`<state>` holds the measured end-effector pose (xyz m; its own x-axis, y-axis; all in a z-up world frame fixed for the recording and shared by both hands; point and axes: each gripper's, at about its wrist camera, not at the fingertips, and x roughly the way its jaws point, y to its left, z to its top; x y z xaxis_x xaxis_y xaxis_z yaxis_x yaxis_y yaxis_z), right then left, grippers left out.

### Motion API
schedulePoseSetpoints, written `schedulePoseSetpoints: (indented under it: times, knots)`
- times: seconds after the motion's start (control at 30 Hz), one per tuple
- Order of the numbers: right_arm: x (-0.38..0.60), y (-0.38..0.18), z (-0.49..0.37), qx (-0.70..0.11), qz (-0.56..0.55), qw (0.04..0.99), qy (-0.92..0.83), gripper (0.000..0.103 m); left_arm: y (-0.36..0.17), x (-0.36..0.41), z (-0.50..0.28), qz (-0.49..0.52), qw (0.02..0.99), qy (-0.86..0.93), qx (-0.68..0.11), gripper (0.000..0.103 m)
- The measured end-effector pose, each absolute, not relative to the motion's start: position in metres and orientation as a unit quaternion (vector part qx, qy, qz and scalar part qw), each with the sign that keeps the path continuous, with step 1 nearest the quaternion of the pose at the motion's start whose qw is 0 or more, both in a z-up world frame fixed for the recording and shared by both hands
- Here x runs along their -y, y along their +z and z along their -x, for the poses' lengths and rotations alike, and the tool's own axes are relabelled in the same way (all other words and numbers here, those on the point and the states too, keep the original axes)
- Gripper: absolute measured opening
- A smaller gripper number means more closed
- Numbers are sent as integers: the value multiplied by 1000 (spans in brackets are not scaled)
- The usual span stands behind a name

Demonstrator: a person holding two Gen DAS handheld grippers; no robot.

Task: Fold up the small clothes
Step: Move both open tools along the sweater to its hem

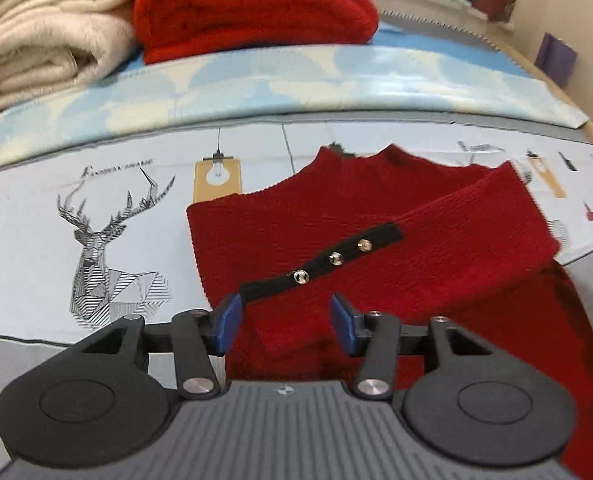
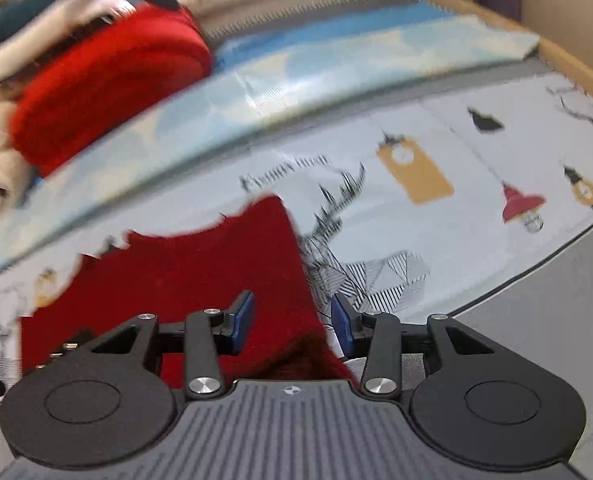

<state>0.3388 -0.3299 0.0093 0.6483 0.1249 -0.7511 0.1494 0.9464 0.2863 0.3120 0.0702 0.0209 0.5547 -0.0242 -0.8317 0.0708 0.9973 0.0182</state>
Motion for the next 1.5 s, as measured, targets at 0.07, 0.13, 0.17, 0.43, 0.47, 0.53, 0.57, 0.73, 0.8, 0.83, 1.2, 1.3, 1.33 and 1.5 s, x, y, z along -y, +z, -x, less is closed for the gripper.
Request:
schedulePoseSetpoints:
  times: [0.07,0.13,0.17,0.43,0.47,0.53,0.57,0.73,0.8,0.83,1.2,1.3,1.33,1.5]
  knots:
    - [330,25,-317,-398,-164,902,17,44,34,-69,-293,-24,889,-26,-457,55]
    - [329,39,-291,-382,-157,910,44,44,47,-70,-269,-24,898,-25,-440,55]
    - [328,44,-278,-376,-151,913,54,44,54,-70,-254,-22,902,-23,-431,57]
    - [338,46,-182,-374,-106,919,73,44,60,-78,-128,-5,917,-32,-397,58]
    - [342,42,-173,-378,-105,917,73,44,53,-79,-114,-3,916,-33,-399,57]
    - [350,32,-157,-388,-88,915,68,44,32,-82,-92,9,904,-33,-425,50]
    - [353,27,-152,-394,-77,913,66,44,22,-84,-86,18,896,-31,-442,40]
    - [376,-9,-130,-439,-63,895,57,44,-12,-80,-71,19,871,-29,-489,32]
    - [385,-24,-121,-453,-63,888,56,44,-16,-79,-70,15,865,-35,-500,32]
    - [390,-32,-116,-458,-71,884,56,44,-18,-79,-69,17,863,-36,-504,32]
    - [380,-81,-115,-522,-76,848,41,49,-21,-109,-69,63,831,11,-552,33]
    - [375,-86,-117,-533,-61,843,35,50,-16,-109,-70,62,829,15,-555,33]
    - [374,-87,-118,-534,-61,843,35,51,-14,-109,-70,61,832,13,-552,34]
    - [374,-87,-119,-537,-59,841,28,52,-22,-110,-66,54,835,30,-547,35]
